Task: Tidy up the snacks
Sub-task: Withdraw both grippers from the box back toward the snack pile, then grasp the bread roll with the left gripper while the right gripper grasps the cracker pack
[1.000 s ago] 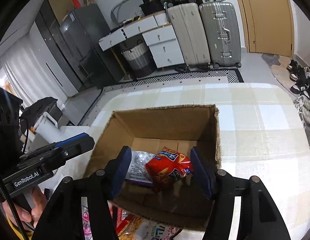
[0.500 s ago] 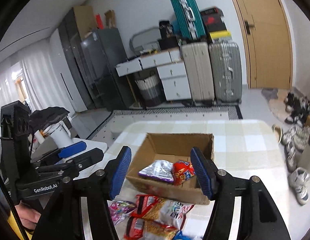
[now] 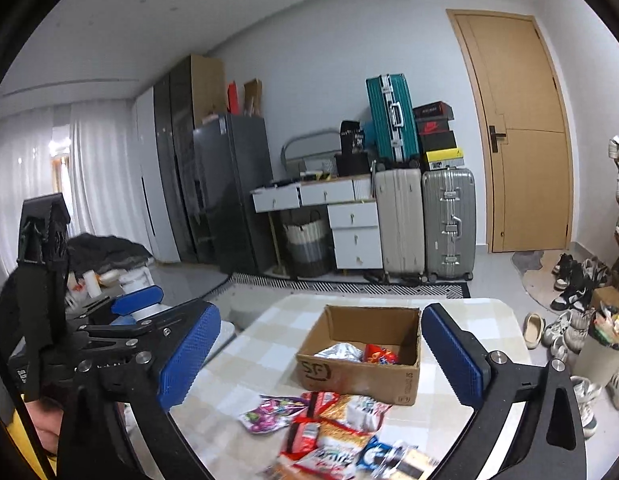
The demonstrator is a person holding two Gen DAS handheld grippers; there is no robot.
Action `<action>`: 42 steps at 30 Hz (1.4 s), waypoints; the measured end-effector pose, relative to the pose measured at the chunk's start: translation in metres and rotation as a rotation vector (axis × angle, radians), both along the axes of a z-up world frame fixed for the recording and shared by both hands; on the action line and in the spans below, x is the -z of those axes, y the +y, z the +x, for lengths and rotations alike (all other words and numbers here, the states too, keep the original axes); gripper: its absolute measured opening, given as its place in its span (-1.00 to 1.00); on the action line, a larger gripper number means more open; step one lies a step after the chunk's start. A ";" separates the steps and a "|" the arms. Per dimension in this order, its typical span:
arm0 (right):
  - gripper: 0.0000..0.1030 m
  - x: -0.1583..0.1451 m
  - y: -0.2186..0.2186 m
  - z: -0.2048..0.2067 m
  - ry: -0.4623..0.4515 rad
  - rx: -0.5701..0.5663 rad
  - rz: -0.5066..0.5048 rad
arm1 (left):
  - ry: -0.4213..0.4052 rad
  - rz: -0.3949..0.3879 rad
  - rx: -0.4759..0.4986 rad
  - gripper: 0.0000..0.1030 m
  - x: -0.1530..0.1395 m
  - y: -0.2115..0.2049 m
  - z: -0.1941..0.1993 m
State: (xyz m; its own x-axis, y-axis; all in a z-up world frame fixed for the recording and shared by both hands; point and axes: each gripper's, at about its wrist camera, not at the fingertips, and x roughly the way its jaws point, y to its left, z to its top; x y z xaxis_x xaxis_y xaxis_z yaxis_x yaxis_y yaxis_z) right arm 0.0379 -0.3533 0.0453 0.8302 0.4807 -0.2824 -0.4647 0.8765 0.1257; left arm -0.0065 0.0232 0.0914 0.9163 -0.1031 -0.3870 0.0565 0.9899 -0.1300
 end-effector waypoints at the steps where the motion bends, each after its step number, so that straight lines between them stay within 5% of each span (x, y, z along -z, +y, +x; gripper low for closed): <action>1: 0.99 -0.001 -0.001 -0.007 -0.003 0.000 0.004 | -0.007 0.000 -0.001 0.99 -0.002 0.000 -0.013; 10: 0.99 0.005 -0.019 -0.063 -0.069 0.030 0.040 | -0.035 0.024 -0.020 0.99 -0.002 0.003 -0.109; 18: 0.99 0.036 -0.034 -0.082 -0.076 0.075 0.026 | 0.031 0.009 -0.009 0.99 0.046 0.005 -0.146; 31: 0.99 0.100 -0.054 -0.068 0.033 0.073 0.016 | 0.249 -0.003 0.072 0.99 0.159 -0.010 -0.073; 42: 0.99 0.145 -0.057 -0.036 0.155 0.066 0.032 | 0.514 -0.074 0.175 0.99 0.237 -0.037 0.033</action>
State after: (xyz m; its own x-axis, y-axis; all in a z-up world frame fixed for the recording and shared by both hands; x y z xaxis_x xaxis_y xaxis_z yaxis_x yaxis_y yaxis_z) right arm 0.0022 -0.4107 -0.0997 0.8075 0.4375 -0.3956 -0.3794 0.8988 0.2196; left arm 0.0261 -0.0141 -0.1456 0.5780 -0.2815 -0.7660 0.1307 0.9584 -0.2536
